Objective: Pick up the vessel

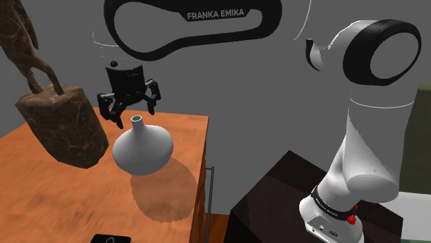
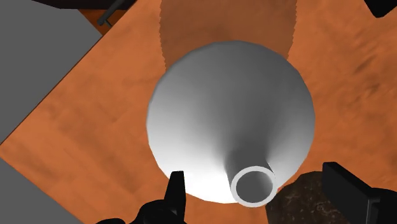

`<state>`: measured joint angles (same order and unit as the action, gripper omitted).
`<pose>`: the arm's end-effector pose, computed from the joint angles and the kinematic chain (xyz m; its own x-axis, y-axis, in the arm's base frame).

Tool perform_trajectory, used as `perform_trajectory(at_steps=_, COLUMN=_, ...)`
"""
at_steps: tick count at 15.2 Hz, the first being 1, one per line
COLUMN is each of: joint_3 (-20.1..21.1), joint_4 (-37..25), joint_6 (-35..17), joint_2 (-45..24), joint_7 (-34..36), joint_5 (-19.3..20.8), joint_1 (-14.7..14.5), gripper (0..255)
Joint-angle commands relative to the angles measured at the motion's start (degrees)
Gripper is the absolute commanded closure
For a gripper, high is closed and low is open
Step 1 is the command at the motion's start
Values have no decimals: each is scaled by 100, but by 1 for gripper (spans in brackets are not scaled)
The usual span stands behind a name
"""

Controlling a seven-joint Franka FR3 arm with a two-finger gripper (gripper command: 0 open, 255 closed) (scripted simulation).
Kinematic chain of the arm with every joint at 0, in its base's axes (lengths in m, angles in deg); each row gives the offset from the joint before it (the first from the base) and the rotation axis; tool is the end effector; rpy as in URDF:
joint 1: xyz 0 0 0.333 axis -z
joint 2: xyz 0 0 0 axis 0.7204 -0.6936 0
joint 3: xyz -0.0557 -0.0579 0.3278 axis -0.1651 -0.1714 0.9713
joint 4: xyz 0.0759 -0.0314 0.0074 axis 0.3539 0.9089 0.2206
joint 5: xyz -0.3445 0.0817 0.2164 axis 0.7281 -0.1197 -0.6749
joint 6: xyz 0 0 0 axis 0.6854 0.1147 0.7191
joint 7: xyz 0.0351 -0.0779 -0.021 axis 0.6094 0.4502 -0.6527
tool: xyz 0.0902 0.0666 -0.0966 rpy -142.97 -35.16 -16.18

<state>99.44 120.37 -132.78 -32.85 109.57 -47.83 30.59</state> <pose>0.5221 0.4454 0.5261 0.9941 0.0880 0.0631 0.0889 -0.9960 -0.0116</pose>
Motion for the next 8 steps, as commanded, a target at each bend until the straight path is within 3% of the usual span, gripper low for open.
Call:
perform_trajectory(at_steps=1, joint_3=1, joint_4=170, joint_6=-133, joint_2=42, joint_7=4, joint_5=-18, joint_1=28, gripper=0)
perform_trajectory(at_steps=2, joint_3=1, joint_4=171, joint_6=-134, joint_2=42, joint_7=4, joint_5=-18, joint_1=28, gripper=0)
perform_trajectory(at_steps=3, joint_3=0, joint_4=164, joint_6=-128, joint_2=42, joint_7=3, joint_5=-18, joint_1=28, gripper=255)
perform_trajectory(at_steps=8, joint_3=1, joint_4=160, joint_6=-126, joint_2=39, joint_7=5, joint_5=-16, joint_1=25, gripper=255)
